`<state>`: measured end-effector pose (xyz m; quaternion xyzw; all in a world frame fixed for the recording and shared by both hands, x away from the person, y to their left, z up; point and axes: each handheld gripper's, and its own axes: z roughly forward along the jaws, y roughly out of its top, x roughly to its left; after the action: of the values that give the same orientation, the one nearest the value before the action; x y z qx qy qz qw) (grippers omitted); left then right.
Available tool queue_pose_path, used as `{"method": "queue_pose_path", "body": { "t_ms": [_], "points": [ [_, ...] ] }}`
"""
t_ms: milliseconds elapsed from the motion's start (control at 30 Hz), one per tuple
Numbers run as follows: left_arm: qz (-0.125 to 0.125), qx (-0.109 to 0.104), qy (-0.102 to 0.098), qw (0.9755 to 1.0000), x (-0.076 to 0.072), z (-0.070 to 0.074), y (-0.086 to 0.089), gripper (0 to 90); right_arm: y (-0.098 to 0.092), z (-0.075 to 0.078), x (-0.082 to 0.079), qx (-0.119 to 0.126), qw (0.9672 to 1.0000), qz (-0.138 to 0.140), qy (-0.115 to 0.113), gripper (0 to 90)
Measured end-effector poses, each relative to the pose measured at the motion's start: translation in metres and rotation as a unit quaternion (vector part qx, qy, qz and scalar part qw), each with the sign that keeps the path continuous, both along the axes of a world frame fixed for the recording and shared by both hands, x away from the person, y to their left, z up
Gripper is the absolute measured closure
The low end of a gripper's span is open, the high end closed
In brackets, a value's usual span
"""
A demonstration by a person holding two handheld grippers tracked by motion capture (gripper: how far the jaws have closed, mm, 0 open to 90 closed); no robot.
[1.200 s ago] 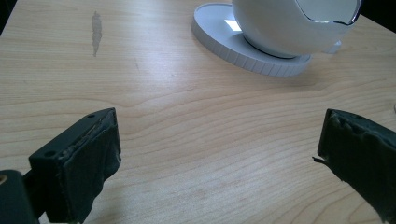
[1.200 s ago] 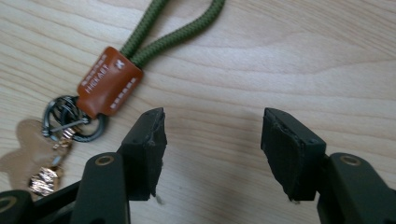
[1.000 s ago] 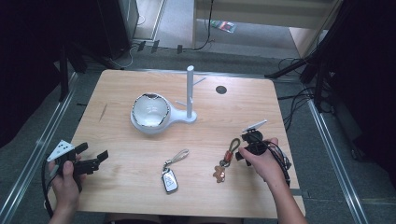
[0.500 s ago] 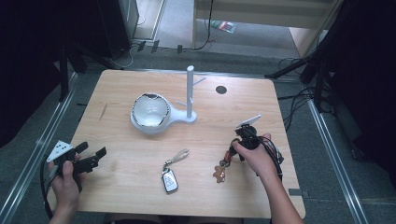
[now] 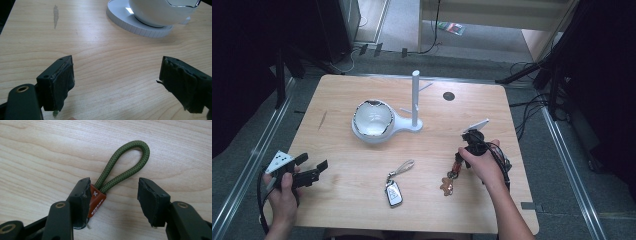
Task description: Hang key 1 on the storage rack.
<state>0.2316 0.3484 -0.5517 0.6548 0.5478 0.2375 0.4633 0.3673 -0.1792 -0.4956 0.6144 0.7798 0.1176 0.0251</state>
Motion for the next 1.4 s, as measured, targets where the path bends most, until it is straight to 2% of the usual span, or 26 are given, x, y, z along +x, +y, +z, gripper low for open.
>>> {"method": "queue_pose_path", "body": {
  "t_ms": [200, 233, 500, 567, 700, 833, 933, 1167, 1300, 1400],
  "points": [
    [0.001, 0.005, 0.003, 1.0000, 0.000, 0.000, -0.001, 0.8, 0.004, -0.004, 0.004, -0.006, 0.9999, -0.012, 0.004, 45.6],
    [0.005, 0.006, 0.003, 1.0000, -0.001, 0.001, 0.000, 0.8, 0.005, -0.005, 0.006, -0.005, 0.9997, -0.022, 0.007, 45.7],
    [0.001, 0.003, 0.005, 1.0000, 0.000, 0.000, -0.001, 0.8, 0.010, -0.004, 0.009, -0.013, 0.9994, -0.032, 0.005, 48.9],
    [0.001, 0.003, 0.005, 1.0000, 0.000, 0.000, -0.001, 0.8, 0.010, -0.005, 0.011, 0.004, 0.9986, -0.050, 0.013, 48.8],
    [0.001, 0.002, 0.005, 1.0000, 0.000, 0.000, -0.001, 0.8, 0.008, -0.005, 0.013, 0.012, 0.9980, -0.060, 0.014, 50.9],
    [0.002, 0.002, 0.005, 1.0000, 0.000, 0.000, -0.001, 0.8, 0.008, -0.005, 0.012, 0.001, 0.9984, -0.056, 0.011, 51.0],
    [0.002, 0.002, 0.005, 1.0000, 0.000, 0.000, -0.001, 0.8, 0.008, -0.005, 0.011, -0.002, 0.9980, -0.059, 0.020, 50.3],
    [0.003, 0.003, 0.006, 1.0000, 0.000, 0.000, -0.001, 0.8, 0.007, -0.008, 0.012, 0.012, 0.9973, -0.062, 0.037, 51.8],
    [0.002, 0.003, 0.007, 1.0000, 0.001, 0.000, -0.001, 0.8, 0.011, -0.009, 0.011, 0.007, 0.9978, -0.058, 0.033, 55.4],
    [0.002, 0.002, 0.007, 1.0000, 0.001, 0.000, 0.000, 0.8, 0.016, -0.009, 0.009, -0.001, 0.9983, -0.050, 0.032, 63.0]
  ]
}}
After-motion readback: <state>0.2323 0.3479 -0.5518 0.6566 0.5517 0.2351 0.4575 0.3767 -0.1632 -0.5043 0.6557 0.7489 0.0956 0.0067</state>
